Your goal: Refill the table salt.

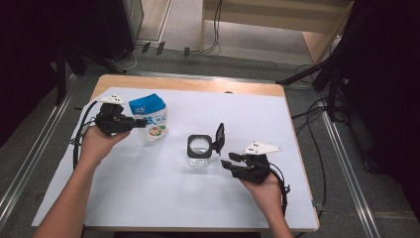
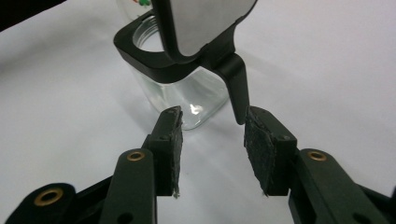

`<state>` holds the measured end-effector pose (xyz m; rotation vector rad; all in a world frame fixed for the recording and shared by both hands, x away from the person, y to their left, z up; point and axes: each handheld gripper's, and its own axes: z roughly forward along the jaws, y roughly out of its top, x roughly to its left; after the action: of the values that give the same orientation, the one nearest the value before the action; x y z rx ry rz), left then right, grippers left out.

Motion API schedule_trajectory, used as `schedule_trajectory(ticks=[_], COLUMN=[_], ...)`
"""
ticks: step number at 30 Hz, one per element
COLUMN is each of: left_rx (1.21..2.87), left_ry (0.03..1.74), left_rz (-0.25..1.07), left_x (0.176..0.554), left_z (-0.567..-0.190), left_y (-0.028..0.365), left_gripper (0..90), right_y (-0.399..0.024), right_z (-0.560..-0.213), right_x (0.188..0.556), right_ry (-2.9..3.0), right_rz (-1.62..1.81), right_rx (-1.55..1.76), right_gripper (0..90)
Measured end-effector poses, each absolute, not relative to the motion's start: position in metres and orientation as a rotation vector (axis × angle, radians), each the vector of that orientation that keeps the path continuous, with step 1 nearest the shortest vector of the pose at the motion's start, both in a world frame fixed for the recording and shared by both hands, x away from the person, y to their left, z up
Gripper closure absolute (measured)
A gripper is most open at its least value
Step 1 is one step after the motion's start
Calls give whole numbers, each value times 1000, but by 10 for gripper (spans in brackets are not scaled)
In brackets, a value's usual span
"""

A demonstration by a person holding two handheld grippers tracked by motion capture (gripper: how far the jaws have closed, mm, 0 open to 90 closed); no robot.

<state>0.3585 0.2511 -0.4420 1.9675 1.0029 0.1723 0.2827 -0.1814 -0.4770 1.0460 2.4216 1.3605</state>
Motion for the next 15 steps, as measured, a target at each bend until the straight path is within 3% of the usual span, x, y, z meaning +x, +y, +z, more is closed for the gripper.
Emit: schedule_trajectory(ticks=[15], left_rx=[1979], left_ry=[1013], left_rz=[161], left_x=[351], left_z=[-428], left_y=[250], left_gripper=[900], right_y=[-165], right_z=[-463], right_x=[252], right_ry=[2480], right_rz=[1413], right_rx=[962], right_gripper=[619])
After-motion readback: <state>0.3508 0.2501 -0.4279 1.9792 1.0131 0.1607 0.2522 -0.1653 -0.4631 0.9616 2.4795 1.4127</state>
